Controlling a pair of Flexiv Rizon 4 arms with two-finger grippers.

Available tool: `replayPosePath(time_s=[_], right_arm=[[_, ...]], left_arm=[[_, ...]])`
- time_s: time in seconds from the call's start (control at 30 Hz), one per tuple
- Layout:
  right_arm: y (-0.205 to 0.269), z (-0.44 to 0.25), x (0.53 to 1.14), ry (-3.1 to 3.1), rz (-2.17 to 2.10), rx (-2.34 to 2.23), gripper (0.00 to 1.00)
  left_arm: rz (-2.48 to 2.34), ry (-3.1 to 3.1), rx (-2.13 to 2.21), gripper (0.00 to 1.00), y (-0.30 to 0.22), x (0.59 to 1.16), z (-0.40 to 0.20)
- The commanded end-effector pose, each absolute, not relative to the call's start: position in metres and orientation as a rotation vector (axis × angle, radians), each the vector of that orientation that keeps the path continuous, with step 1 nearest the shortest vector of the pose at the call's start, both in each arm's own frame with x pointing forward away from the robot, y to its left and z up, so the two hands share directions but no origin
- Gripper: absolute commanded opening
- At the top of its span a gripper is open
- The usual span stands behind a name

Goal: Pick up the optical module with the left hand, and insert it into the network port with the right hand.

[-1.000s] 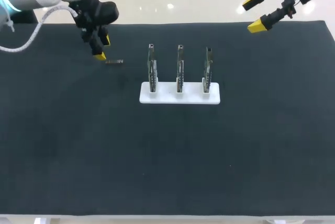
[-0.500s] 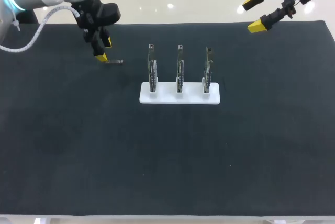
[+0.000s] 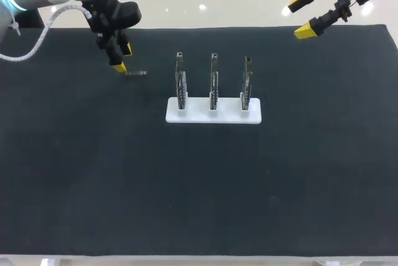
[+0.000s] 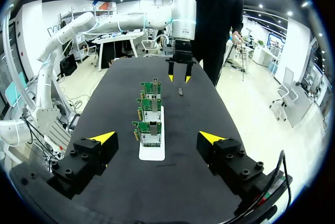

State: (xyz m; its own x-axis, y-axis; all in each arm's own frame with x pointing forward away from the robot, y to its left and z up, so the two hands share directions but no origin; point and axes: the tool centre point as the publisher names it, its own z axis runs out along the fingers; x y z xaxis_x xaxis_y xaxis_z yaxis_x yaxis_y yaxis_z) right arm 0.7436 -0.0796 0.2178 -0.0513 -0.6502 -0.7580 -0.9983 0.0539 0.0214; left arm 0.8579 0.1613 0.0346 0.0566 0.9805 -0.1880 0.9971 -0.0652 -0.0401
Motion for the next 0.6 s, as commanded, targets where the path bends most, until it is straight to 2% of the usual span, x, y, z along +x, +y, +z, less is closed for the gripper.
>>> replayPosePath(time_s=[0.03, 0.6], right_arm=[[-0.079, 0.218, 0.743, 1.761, 0.781, -1.653, 1.0], [-0.079, 0.218, 0.743, 1.761, 0.781, -1.653, 1.0]], left_arm=[[-0.219, 2.116, 2.207, 1.0, 0.156, 0.868, 0.027], [-0.144, 2.156, 2.183, 1.0, 0.162, 0.874, 0.0]])
